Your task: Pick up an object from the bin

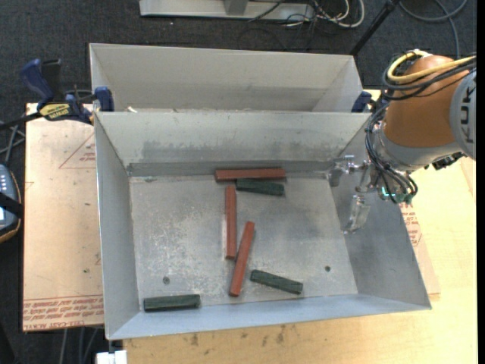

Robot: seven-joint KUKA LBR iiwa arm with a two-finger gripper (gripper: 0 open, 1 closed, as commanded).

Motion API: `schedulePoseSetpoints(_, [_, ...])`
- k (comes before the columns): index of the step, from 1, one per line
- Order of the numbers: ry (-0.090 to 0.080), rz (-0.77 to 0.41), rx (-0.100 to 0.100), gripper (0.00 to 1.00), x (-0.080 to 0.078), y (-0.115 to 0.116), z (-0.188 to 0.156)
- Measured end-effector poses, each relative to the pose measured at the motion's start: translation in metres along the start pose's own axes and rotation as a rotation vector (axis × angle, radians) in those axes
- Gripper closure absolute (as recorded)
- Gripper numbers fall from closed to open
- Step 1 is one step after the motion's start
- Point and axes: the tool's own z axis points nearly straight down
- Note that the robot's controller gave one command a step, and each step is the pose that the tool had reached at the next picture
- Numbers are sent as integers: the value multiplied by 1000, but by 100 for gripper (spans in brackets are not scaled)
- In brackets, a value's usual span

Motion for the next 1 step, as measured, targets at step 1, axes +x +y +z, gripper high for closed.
schedulePoseSetpoints(1, [-7,-3,1,0,-2,0,-4])
